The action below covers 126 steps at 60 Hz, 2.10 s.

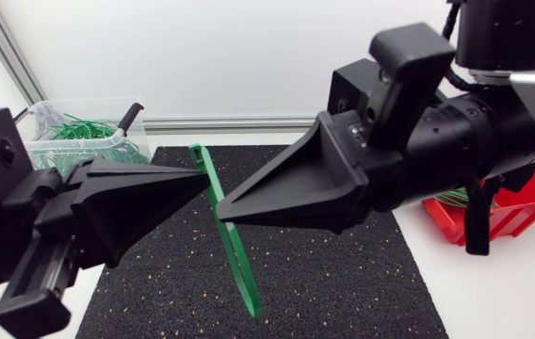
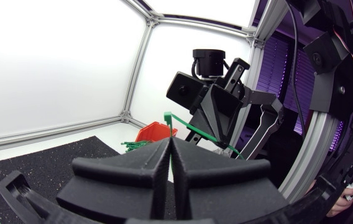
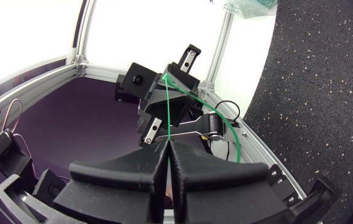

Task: Take a green cable tie from the red box, thread the tail through the head to close it, then place it in the transparent bin on the left.

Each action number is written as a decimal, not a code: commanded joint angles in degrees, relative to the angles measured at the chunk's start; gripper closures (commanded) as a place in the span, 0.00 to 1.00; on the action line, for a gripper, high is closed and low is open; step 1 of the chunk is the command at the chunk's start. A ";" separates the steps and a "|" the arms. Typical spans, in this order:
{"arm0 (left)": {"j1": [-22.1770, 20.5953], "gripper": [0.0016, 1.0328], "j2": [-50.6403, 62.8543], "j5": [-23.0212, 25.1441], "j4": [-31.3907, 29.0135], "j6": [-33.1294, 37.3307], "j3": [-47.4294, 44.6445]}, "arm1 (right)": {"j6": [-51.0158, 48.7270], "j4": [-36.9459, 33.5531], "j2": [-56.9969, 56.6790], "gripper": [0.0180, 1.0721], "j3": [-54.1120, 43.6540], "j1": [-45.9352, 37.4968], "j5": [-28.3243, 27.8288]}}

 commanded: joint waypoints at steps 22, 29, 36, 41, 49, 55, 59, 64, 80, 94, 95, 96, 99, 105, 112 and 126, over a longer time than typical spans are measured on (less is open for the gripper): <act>-0.57 0.97 0.47 -0.01 1.33 1.31 -0.89 | 2.10 0.06 1.18 0.94 -0.65 1.00 0.13; -0.66 0.97 0.47 -0.01 1.33 1.31 -0.89 | 2.10 0.15 1.18 0.95 -0.56 0.82 0.13; -1.09 0.97 0.38 -0.01 1.16 1.31 -0.98 | 2.18 0.41 1.26 0.95 -0.38 0.64 0.13; -1.18 0.97 0.20 -0.01 1.07 1.31 -1.07 | 2.18 0.50 1.26 0.95 -0.38 0.47 0.13; -1.97 0.97 -0.06 -0.45 1.07 1.31 -1.24 | 2.18 0.59 1.35 0.94 -0.30 -0.15 0.13; -2.59 0.97 -0.32 -1.51 1.16 2.10 -1.42 | 2.18 0.41 1.35 0.95 0.14 -0.32 0.04; -4.87 0.97 -0.68 -4.23 1.07 3.68 -1.77 | 2.18 0.15 1.09 0.95 0.76 -0.41 0.04; -9.18 0.97 -1.38 -9.24 0.98 6.67 -2.47 | 2.18 -0.38 1.09 0.94 1.46 -0.67 -0.05; -14.89 0.97 -3.05 -16.19 0.81 11.59 -3.26 | 2.18 -0.82 2.06 0.94 1.29 -1.91 -0.23; -20.43 0.97 -3.58 -22.25 0.72 15.20 -3.97 | 2.10 -2.05 2.76 0.94 1.99 -2.43 -0.05; -20.87 0.97 -3.58 -22.69 0.72 15.55 -3.97 | 2.10 -2.05 2.85 0.95 1.90 -2.52 -0.05; -20.96 0.97 -3.58 -22.78 0.81 15.63 -3.97 | 2.10 -1.96 3.02 0.95 1.90 -2.52 -0.05; -21.13 0.97 -3.49 -22.95 0.72 15.72 -3.97 | 1.92 -1.96 3.11 0.94 1.90 -2.61 -0.23; -20.61 0.97 -2.96 -23.04 0.63 16.51 -4.05 | 1.39 -2.05 2.49 0.86 1.73 -3.49 -0.75; -19.73 0.97 -2.96 -23.04 -0.07 17.48 -3.61 | 0.87 -2.40 1.88 0.69 1.37 -4.19 -2.07; -18.06 0.97 -2.34 -22.95 -0.16 18.27 -3.44 | 0.43 -2.22 0.74 0.62 1.29 -7.00 -4.00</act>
